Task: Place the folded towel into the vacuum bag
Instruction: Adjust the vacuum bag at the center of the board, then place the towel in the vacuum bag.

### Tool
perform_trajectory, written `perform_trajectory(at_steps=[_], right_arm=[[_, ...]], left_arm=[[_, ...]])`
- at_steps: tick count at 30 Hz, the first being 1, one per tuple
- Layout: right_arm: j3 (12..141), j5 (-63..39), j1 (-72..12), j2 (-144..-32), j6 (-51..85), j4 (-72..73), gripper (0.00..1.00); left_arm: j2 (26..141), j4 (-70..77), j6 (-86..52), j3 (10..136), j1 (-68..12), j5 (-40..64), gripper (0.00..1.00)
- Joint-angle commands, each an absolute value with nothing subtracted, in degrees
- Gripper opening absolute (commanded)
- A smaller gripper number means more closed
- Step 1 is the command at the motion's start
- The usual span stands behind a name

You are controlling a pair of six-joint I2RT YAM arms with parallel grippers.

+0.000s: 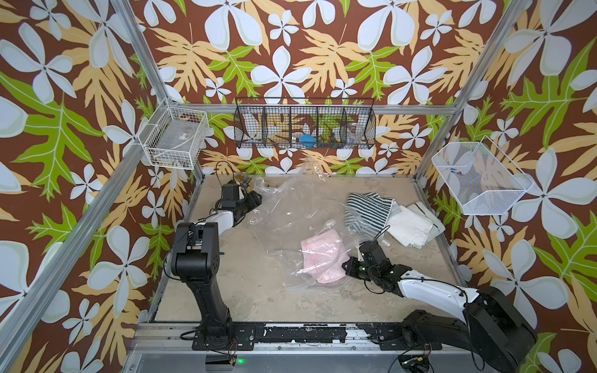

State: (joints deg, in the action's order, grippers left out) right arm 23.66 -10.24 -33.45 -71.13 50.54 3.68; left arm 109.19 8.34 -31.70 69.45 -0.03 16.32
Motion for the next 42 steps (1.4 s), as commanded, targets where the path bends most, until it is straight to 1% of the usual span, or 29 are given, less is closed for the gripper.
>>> perform_trajectory(at_steps=[1, 3, 10, 14, 16, 19, 21, 22, 23, 25, 27, 29, 32, 36, 38, 42], right_arm=[[24.04, -8.43, -33.61, -73.66, 51.03, 6.73, 0.11], [25.19, -8.16, -32.93, -75.70, 51.33, 6.86, 0.11], [27.49, -8.74, -31.79, -78.23, 51.42, 8.13, 0.12], [28.24, -8.43, -31.12, -77.66, 51.58, 7.65, 0.14], [28.59, -8.97, -31.07, -77.60, 51.67, 7.82, 0.16], [29.26, -10.34, -31.03, -77.87, 51.50, 7.52, 0.25], [29.35, -11.10, -31.03, -77.18, 51.49, 6.67, 0.38], [29.22, -11.37, -31.03, -76.44, 51.78, 5.84, 0.46], [28.98, -11.65, -31.03, -75.32, 52.14, 4.96, 0.52], [28.21, -12.26, -31.03, -72.82, 53.37, 3.32, 0.62], [26.93, -13.29, -31.05, -70.37, 55.13, 1.76, 0.67], [25.11, -14.75, -31.03, -68.06, 57.09, 1.51, 0.71], [22.96, -15.97, -31.03, -66.54, 59.43, 3.87, 0.73], [24.30, -15.06, -31.03, -67.66, 58.29, 4.86, 0.72], [25.37, -15.15, -31.02, -68.19, 57.79, 4.99, 0.72], [25.40, -16.47, -31.03, -68.62, 58.40, 6.62, 0.71]], left_arm=[[109.81, -0.52, -25.63, 74.21, -0.99, 14.11, 0.80], [107.86, -3.12, -25.73, 73.85, -1.05, 11.82, 0.81], [95.36, -8.18, -27.23, 65.20, -1.05, 3.13, 0.85], [87.70, -10.00, -27.21, 60.14, -1.05, 3.96, 0.85], [84.67, -11.52, -26.45, 58.79, -1.14, 4.39, 0.86], [79.59, -13.93, -25.88, 56.94, -1.14, 4.73, 0.87], [76.07, -14.90, -25.95, 55.88, -1.50, 5.88, 0.88], [74.47, -15.78, -25.81, 55.77, -2.29, 6.32, 0.88], [73.15, -16.83, -25.39, 55.88, -4.10, 6.33, 0.88], [70.97, -19.05, -24.53, 56.49, -8.95, 5.63, 0.88], [68.91, -19.94, -24.87, 56.19, -15.51, 4.60, 0.87], [67.45, -20.21, -25.58, 55.81, -24.52, 2.74, 0.87], [68.41, -20.35, -25.40, 56.74, -38.13, -0.27, 0.87], [74.60, -20.75, -22.53, 60.86, -52.49, -3.72, 0.88], [78.66, -22.05, -19.50, 63.29, -56.89, -5.79, 0.89], [83.26, -24.07, -14.01, 66.59, -60.82, -7.31, 0.89]])
